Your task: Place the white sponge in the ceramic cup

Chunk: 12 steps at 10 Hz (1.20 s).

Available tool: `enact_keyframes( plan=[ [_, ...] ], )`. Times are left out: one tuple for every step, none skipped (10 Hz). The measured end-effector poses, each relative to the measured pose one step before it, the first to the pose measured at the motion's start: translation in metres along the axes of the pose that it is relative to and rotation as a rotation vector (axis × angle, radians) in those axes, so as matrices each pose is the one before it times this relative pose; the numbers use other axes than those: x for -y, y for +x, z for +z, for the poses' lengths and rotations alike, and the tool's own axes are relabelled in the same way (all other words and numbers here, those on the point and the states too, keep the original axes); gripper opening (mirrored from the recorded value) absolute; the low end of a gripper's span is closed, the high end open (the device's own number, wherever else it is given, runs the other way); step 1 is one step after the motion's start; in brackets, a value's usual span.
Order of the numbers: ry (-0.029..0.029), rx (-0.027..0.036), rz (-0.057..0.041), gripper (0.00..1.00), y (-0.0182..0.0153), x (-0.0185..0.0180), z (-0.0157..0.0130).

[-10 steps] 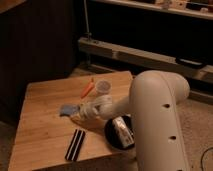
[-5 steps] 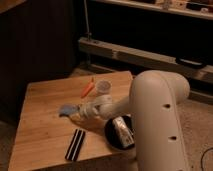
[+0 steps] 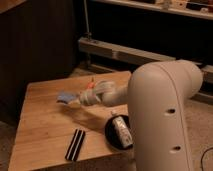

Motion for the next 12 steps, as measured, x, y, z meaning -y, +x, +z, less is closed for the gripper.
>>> enact_keyframes(
  plan=[
    [0.01716, -0.00536, 0.01045, 0.00, -0.00455, 0.01441, -0.00551],
    [0.01745, -0.00217, 0.01605, 0.00, -0.00427, 0.01590, -0.00564],
    [0.01554, -0.00055, 0.01492, 0.00, -0.00074, 0.01300, -0.00734],
    [0.01861, 0.00682, 0.01750, 0.00, -0.00123, 0.01453, -0.01305],
    [0.01672, 0.01289, 0.01985, 0.00, -0.00133, 0.01080, -0.01446],
    [0.01908, 0.01722, 0.02108, 0.00, -0.00221, 0.01156, -0.01462],
    [0.00945, 0.01616, 0.01859, 0.00, -0.00059, 0.00642, -0.00792],
    [0.00822, 0.02274, 0.02191, 0.00, -0.00105, 0.00524, -0.00777],
    [0.01098, 0.01436, 0.01955, 0.00, 0.00040, 0.00607, -0.00751],
    [0.00875, 0.00719, 0.01820, 0.00, 0.00367, 0.00497, -0.00487],
    [0.00587, 0.00655, 0.01627, 0.00, 0.00322, 0.00352, -0.00314],
    [0.00521, 0.00655, 0.01532, 0.00, 0.00333, 0.00303, -0.00204]
  ],
)
